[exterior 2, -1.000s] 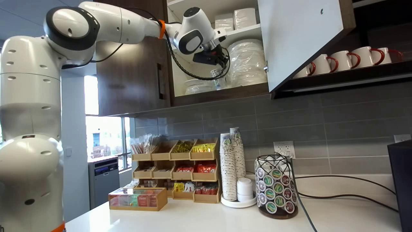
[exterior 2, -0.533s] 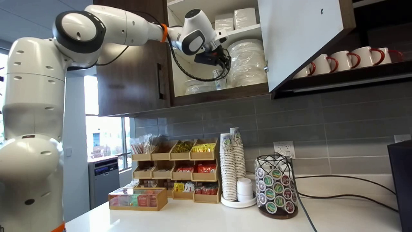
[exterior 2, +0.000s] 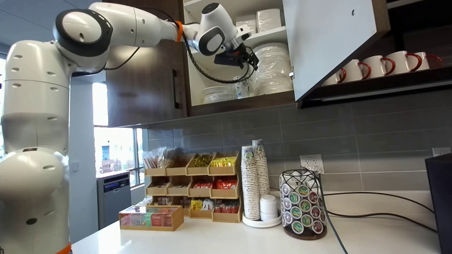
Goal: Pick up the paper cup and place it the right way up in the bottom shelf of the open cabinet
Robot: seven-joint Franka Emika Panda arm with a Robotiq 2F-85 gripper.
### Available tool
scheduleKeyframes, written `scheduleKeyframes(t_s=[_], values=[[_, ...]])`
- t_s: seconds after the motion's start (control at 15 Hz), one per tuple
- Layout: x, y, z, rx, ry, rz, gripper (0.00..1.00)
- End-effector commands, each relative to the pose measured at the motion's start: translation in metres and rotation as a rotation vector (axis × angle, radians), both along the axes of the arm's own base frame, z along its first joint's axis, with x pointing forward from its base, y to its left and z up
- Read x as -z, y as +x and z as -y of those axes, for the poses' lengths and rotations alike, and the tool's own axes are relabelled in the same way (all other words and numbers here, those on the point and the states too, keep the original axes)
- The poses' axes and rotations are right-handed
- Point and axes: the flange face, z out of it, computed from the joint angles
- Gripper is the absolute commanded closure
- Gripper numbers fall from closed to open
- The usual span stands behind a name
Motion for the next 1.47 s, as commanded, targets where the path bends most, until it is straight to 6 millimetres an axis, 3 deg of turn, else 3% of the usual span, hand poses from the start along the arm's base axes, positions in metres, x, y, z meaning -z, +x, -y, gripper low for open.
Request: scheduleKeyframes(t_s=[0.0, 0.47, 0.87, 1.0, 1.07, 1.4], values=[[0.003, -0.029, 0.010, -0.042, -0.043, 0.047, 0.00], [0.020, -0.088, 0.027, -0.124, -0.109, 0.111, 0.00], [0.032, -0.124, 0.033, -0.172, -0.124, 0.152, 0.00], [0.035, -0.131, 0.034, -0.176, -0.130, 0.161, 0.00], [0.025, -0.116, 0.035, -0.146, -0.137, 0.147, 0.00], [0.028, -0.125, 0.034, -0.154, -0.139, 0.151, 0.00]])
